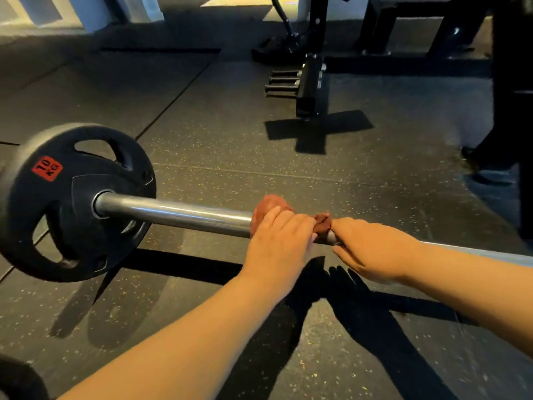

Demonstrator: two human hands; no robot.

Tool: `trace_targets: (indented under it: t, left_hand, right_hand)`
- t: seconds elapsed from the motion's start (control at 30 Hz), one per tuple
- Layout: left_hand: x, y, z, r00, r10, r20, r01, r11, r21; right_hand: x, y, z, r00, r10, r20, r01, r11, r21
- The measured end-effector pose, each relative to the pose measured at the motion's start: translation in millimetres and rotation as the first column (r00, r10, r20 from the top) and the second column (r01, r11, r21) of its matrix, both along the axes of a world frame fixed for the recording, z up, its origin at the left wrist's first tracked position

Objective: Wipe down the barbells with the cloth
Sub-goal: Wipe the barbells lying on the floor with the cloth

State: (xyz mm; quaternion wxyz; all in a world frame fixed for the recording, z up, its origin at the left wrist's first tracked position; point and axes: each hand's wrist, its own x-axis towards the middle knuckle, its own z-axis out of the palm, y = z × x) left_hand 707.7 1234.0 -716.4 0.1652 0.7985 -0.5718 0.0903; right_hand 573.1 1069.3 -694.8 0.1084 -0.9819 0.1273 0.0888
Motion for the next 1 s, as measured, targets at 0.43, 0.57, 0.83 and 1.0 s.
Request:
trace_targets:
  t: [0.43,0.57,0.83,1.0]
  left_hand:
    - [-36.5,-45.9,5.3,0.999,-0.044,-0.011,0.045,0.985,0.166]
    - [-16.5,-35.2,16.1,0.996,0.058,0.070,-0.076,0.956,0.283]
    - [-101.0,-109.1,14.5,0.999,-0.033,-0.024,0.039,0.941,0.337]
    - [-88.1,-86.0,6.0,0.996,-0.084,0.025,0.076,0.967,0.241]
  right_hand:
    - [-67.6,-40.7,-4.2,0.999,-0.035,0.029,0.037,0.997,-0.066]
    - [-104.5,-65.0,-1.3,0.997,-0.079,0.010,0.080,0.994,-0.072]
    - [-106.8,-74.8,-3.5,0.998,-0.058,0.015,0.058,0.998,-0.016]
    - [-125.8,-77.1,-8.8,0.992,-0.077,0.100,0.084,0.994,-0.072]
